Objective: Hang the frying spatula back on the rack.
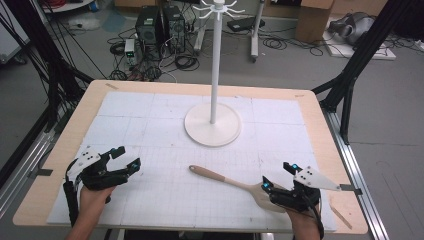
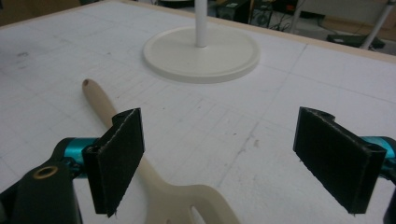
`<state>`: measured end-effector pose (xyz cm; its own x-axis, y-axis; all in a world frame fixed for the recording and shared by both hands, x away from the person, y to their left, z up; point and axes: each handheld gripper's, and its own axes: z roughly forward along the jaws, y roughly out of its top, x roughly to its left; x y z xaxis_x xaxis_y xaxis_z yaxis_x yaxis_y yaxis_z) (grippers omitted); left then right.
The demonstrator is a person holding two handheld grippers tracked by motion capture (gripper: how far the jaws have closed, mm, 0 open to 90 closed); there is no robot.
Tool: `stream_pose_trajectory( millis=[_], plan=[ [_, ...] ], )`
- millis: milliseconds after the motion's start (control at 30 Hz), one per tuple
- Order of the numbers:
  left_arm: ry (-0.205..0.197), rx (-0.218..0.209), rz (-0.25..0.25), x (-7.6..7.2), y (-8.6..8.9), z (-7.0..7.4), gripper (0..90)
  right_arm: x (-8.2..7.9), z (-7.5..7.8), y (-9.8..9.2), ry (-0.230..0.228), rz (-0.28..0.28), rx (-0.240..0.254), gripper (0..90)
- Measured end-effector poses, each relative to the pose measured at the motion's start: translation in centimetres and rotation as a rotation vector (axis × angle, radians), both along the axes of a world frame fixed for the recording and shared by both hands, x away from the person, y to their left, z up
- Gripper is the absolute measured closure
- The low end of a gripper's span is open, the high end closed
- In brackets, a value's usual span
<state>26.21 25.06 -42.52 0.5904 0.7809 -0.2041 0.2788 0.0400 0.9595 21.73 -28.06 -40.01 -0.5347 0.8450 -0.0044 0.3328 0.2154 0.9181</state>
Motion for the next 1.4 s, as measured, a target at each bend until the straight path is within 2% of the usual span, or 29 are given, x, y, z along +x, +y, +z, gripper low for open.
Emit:
stream_pose_trajectory(
  millis=[100, 167, 200, 267, 367, 433, 567, 767, 967, 1200, 1400],
  plan=[
    [0.01, 0.013, -0.006, 0.0, 0.0, -0.2, 20.1, 0.3, 0.0, 0.9, 0.012, 0.037, -0.036, 15.4],
    [0.014, 0.013, -0.007, -0.1, 0.0, -0.2, 20.2, 0.4, 0.0, 1.6, 0.02, 0.084, -0.062, 15.4],
    [0.014, 0.018, -0.009, -0.1, 0.0, -0.2, 20.3, 0.5, -0.1, 2.0, 0.025, 0.113, -0.096, 15.4],
    [0.015, 0.011, -0.012, -0.1, 0.0, -0.2, 20.7, 0.7, -0.3, 2.7, 0.047, 0.135, -0.166, 15.5],
    [0.017, 0.009, -0.012, -0.2, 0.0, -0.2, 20.9, 0.9, -0.8, 3.5, 0.085, 0.166, -0.216, 15.8],
    [0.021, 0.007, -0.013, -0.2, -0.1, -0.2, 21.1, 1.1, -0.9, 3.8, 0.093, 0.186, -0.228, 17.4],
    [0.025, 0.007, -0.014, -0.2, -0.2, -0.3, 21.4, 1.6, -0.9, 3.8, 0.123, 0.224, -0.228, 26.3],
    [0.027, 0.007, -0.015, -0.1, -0.1, -0.3, 21.5, 2.4, -1.1, 4.4, 0.185, 0.298, -0.275, 35.5],
    [0.03, 0.009, -0.019, -0.1, -0.1, -0.3, 21.9, 3.4, -1.3, 5.5, 0.238, 0.373, -0.341, 42.0],
    [0.034, 0.009, -0.019, -0.1, -0.1, -0.3, 22.1, 4.6, -1.2, 6.6, 0.285, 0.428, -0.447, 49.7],
    [0.037, 0.009, -0.016, -0.1, -0.1, -0.3, 22.2, 5.3, -1.8, 7.0, 0.333, 0.456, -0.499, 55.2]
  ],
)
